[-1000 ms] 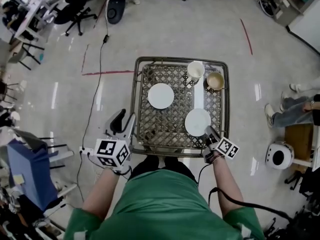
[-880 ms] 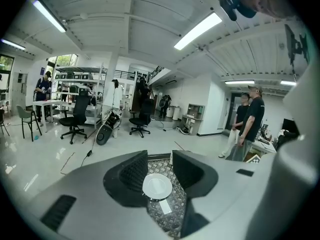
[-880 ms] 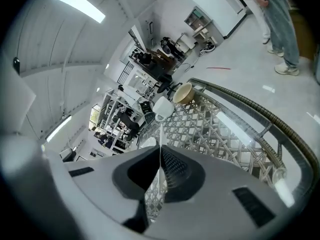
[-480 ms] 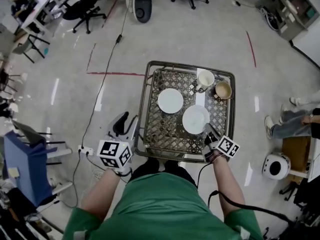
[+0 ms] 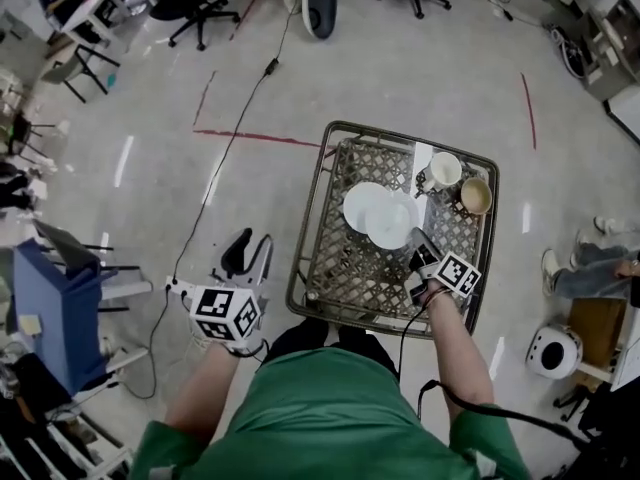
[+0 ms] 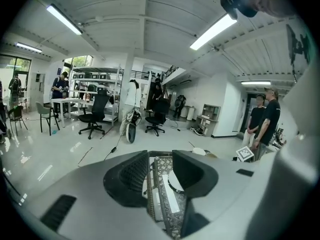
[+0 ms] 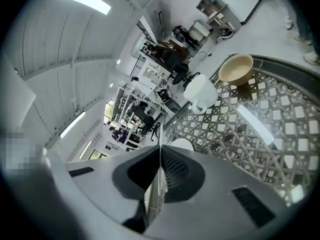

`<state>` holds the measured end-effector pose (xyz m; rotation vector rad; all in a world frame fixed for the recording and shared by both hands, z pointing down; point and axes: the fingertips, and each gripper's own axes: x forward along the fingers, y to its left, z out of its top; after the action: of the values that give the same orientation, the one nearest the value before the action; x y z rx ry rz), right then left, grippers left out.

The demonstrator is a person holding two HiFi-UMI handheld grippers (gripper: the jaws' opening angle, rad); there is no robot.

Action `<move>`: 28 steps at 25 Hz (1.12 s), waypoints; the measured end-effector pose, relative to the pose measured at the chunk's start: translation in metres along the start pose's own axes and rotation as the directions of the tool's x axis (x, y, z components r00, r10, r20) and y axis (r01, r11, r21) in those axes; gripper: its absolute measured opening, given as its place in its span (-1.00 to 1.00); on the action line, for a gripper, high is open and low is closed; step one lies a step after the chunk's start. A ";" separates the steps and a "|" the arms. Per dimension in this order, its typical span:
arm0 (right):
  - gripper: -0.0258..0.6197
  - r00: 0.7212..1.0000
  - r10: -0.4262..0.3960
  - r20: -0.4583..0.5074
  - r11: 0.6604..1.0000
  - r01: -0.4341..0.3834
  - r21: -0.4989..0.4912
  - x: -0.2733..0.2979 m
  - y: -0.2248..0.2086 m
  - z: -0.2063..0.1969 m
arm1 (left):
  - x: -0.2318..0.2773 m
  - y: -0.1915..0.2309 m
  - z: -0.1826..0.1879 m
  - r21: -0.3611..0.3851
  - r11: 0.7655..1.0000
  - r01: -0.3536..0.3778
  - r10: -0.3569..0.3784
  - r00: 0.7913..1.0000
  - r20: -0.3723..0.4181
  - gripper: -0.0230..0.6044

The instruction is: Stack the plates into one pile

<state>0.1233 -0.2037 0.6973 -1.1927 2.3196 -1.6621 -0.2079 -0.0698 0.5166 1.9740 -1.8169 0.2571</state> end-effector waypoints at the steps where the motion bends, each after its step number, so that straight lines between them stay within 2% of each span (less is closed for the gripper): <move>1: -0.83 1.000 0.001 -0.004 1.000 -0.001 0.010 0.008 0.000 -0.002 | 0.001 0.004 -0.001 -0.003 1.000 -0.005 0.005 1.000 -0.003 -0.40; 9: -0.83 0.999 -0.007 -0.038 0.999 0.009 0.049 0.069 -0.006 -0.017 | 0.016 0.024 -0.001 0.006 1.000 -0.006 0.006 0.999 -0.048 -0.40; 15: -0.83 0.999 -0.028 -0.033 0.993 0.032 0.116 0.090 -0.023 -0.029 | 0.020 0.035 -0.003 0.024 1.000 -0.002 0.004 0.998 -0.067 -0.40; 22: -0.83 0.988 -0.139 -0.070 0.984 0.146 0.098 0.095 -0.053 -0.037 | 0.028 0.040 -0.010 0.027 1.000 -0.006 0.008 0.997 -0.082 -0.40; 28: -0.83 0.965 -0.237 -0.109 0.969 0.243 0.045 0.100 -0.063 -0.043 | 0.028 0.041 -0.013 0.019 1.000 -0.009 0.011 0.996 -0.089 -0.40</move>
<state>0.0683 -0.2381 0.8058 -1.4602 2.2408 -1.8953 -0.2429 -0.0914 0.5478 1.9346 -1.7742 0.3606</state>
